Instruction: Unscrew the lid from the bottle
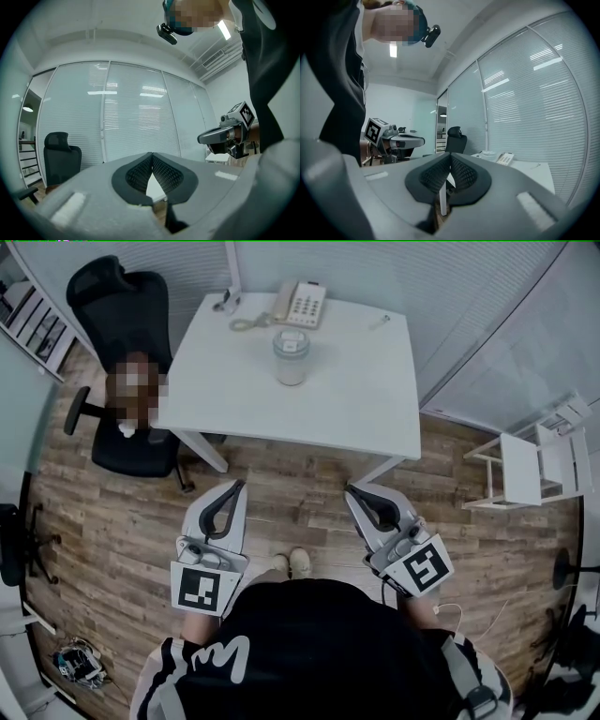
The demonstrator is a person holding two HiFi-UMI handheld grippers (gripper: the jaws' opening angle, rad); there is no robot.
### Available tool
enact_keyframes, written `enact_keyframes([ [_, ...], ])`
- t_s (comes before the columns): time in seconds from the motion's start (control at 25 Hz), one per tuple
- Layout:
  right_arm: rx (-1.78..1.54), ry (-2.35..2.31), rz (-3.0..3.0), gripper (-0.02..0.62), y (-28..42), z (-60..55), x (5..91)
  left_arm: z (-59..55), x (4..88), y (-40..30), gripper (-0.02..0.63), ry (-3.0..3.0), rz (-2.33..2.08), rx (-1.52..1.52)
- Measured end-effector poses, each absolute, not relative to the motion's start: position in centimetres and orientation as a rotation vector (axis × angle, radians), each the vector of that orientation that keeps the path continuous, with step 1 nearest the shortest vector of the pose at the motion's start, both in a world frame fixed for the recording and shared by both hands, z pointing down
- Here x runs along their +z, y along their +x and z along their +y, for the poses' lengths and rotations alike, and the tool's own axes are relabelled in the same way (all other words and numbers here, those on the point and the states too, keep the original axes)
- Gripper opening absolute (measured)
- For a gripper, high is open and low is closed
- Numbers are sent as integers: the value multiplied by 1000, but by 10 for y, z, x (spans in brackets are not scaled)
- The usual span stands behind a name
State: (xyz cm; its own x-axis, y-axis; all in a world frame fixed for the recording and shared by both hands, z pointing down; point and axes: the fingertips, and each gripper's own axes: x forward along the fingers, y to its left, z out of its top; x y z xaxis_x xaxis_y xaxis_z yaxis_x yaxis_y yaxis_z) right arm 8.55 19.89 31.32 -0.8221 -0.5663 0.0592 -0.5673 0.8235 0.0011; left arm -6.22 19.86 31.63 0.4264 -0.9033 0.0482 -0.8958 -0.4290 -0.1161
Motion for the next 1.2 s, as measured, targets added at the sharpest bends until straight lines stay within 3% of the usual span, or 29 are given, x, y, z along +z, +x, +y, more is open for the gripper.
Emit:
enact_keyframes([
  [1.2, 11, 947, -2961, 2, 98, 169, 312, 165, 325, -54, -2, -2593, 1616, -176],
])
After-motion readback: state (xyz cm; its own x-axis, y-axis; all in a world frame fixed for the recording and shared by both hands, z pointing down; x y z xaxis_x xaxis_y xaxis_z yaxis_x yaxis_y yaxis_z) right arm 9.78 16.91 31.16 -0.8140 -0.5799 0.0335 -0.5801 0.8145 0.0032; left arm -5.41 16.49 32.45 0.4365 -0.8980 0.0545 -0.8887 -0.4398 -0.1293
